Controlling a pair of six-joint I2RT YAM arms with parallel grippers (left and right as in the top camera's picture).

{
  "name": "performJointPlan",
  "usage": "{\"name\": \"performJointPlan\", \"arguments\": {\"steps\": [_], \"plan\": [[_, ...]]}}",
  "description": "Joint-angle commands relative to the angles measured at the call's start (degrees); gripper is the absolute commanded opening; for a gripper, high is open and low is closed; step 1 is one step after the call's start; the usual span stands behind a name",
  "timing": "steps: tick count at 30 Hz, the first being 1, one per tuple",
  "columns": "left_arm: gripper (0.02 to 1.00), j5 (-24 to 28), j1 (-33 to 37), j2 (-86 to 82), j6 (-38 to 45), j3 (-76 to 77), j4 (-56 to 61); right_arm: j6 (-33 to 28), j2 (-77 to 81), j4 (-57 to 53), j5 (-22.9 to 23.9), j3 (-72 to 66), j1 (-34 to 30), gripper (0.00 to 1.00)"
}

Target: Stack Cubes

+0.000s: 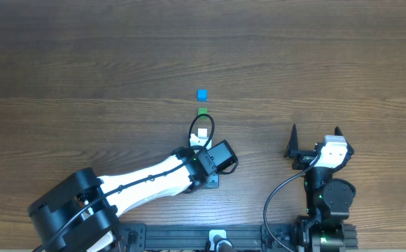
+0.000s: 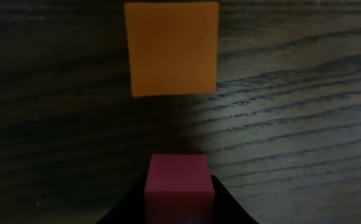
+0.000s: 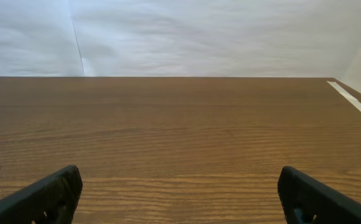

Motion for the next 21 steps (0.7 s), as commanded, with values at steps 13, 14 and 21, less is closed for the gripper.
{"name": "performJointPlan", "arguments": {"steps": [13,14,21], "plan": [[0.038,-4.2,6.47,0.04,-0.11,26.32,-22.25,-0.02,-0.28,-0.13,-0.28,-0.33,0.33,0.993],[0.04,-4.2,7.58,0.7,0.02,26.32,-22.14,-0.02,-0.28,-0.13,-0.28,-0.33,0.33,0.991],[0.038,-3.74,11.41,5.6,2.82,26.32,-18.71,-0.02,-0.28,-0.13,-0.28,-0.33,0.33,0.993]]}}
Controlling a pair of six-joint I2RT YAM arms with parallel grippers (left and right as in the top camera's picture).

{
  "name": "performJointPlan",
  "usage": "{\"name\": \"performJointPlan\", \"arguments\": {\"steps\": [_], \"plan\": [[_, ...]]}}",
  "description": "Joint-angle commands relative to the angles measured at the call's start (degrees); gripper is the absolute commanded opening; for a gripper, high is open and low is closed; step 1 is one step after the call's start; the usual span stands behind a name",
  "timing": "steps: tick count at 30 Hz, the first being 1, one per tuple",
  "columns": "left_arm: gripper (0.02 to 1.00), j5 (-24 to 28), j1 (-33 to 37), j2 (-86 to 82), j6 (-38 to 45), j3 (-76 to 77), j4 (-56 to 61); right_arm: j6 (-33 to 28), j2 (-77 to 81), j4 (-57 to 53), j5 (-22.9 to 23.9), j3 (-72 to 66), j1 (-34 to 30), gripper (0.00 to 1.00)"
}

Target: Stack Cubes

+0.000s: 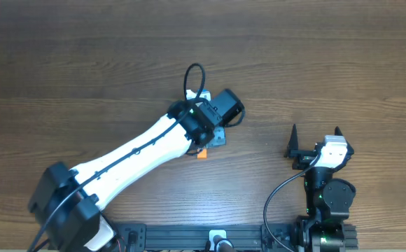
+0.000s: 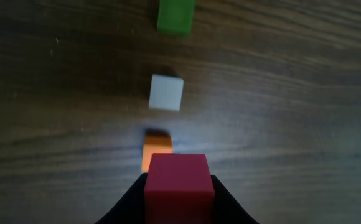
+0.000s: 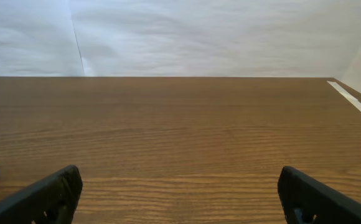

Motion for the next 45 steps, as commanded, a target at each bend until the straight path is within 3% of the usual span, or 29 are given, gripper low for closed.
{"name": "performJointPlan", "arguments": {"steps": [1,45], "plan": [[0.038,0.07,2.38,4.63,1.92,0.52,2.05,0.0,-0.28,-0.13,-0.26,-0.33,0.31,0.993],[0.058,0.2,5.03,13.0,3.45,0.52,6.62,0.0,-0.28,-0.13,-0.26,-0.33,0.31,0.993]]}}
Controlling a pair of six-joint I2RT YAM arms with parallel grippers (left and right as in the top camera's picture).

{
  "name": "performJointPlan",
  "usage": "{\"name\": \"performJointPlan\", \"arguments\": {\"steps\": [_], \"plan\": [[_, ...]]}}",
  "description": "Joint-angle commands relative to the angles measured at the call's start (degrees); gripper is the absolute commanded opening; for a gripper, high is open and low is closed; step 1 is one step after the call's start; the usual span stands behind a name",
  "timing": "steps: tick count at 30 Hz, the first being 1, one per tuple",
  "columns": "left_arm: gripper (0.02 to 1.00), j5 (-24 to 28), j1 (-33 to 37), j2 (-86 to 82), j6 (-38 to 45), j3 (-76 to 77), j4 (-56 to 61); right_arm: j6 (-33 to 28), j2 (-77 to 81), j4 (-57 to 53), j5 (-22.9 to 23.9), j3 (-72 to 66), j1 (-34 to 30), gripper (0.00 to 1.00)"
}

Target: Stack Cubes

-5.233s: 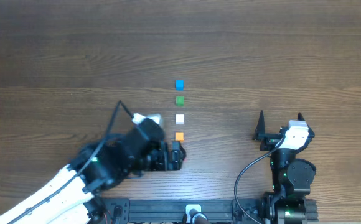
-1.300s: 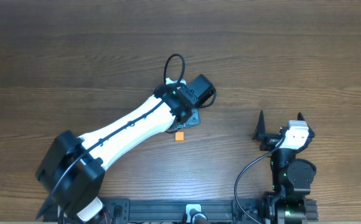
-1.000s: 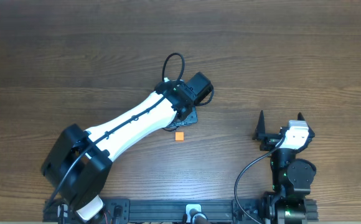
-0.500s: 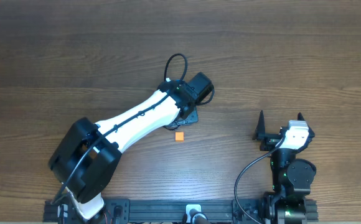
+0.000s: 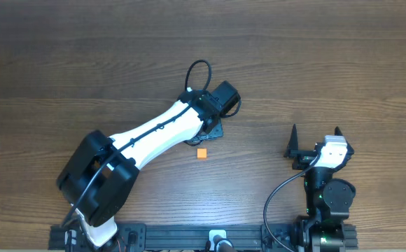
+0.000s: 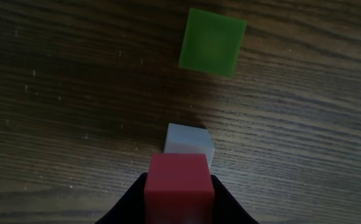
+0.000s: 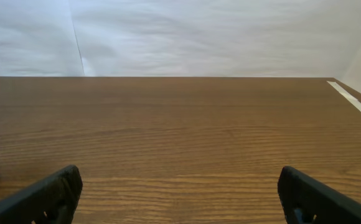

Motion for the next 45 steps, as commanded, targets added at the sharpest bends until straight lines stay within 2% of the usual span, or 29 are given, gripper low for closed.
{"name": "performJointPlan", "arguments": {"steps": [1,20,32,36,39,40,45], "plan": [[0.058,0.11,0.46,1.66,0.9,0.52,0.9,0.0,-0.28,-0.13,-0.26,-0.33,0.33,0.991],[0.088,0.09,0.46,2.58,2.16,0.52,2.43,0.02,-0.28,-0.13,-0.26,-0.33,0.33,0.993],[0.163,-0.11,0.46,2.58,2.16,0.52,1.6,0.02,-0.28,-0.13,-0.26,-0.33,0.33,0.991],[0.272,-0.13,0.46,2.58,2.16,0.52,1.62,0.02,-0.28,-0.13,-0.26,-0.33,0.33,0.993],[0.415,-0.13,0.46,2.58,2.14,0.52,1.64,0.02,-0.28,-0.13,-0.26,-0.33,0.33,0.993],[0.5,-0.11,0.46,2.58,2.12,0.52,1.64,0.02,-0.28,-0.13,-0.26,-0.33,0.33,0.993],[0.691,-0.13,0.46,2.58,2.12,0.52,1.66,0.02,-0.28,-0.13,-0.26,-0.33,0.33,0.993]]}}
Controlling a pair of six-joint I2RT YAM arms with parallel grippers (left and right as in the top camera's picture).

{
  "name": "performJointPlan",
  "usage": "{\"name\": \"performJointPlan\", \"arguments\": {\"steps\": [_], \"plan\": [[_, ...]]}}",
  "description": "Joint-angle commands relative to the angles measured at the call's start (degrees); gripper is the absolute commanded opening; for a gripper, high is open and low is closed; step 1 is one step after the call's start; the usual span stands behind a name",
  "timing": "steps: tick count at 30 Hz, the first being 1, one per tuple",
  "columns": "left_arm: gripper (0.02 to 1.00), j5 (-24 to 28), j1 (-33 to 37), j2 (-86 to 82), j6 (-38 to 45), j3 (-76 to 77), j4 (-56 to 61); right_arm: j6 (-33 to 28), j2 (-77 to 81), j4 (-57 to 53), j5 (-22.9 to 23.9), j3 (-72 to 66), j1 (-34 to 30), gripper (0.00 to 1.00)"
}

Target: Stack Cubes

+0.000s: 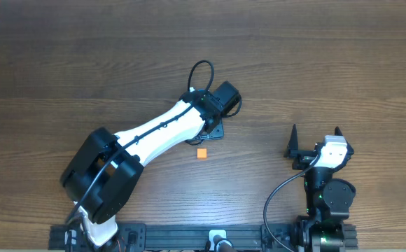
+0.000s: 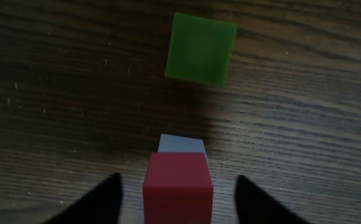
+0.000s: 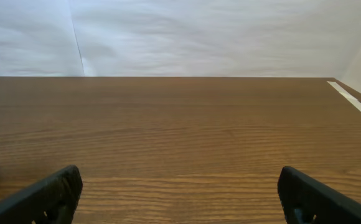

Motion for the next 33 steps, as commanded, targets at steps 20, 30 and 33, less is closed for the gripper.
{"name": "performJointPlan", "arguments": {"steps": [20,30,33], "plan": [[0.965,2.49,-8.74,-4.46,-2.99,0.07,-6.91,-0.04,-0.28,-0.13,-0.28,-0.33,0.33,0.993],[0.879,2.34,-7.39,-4.63,-4.98,-4.15,-4.59,-0.02,-0.28,-0.13,-0.28,-0.33,0.33,0.991],[0.851,2.54,-6.47,-4.63,-5.75,-6.23,-3.26,-0.02,-0.28,-0.13,-0.28,-0.33,0.33,0.991]]}}
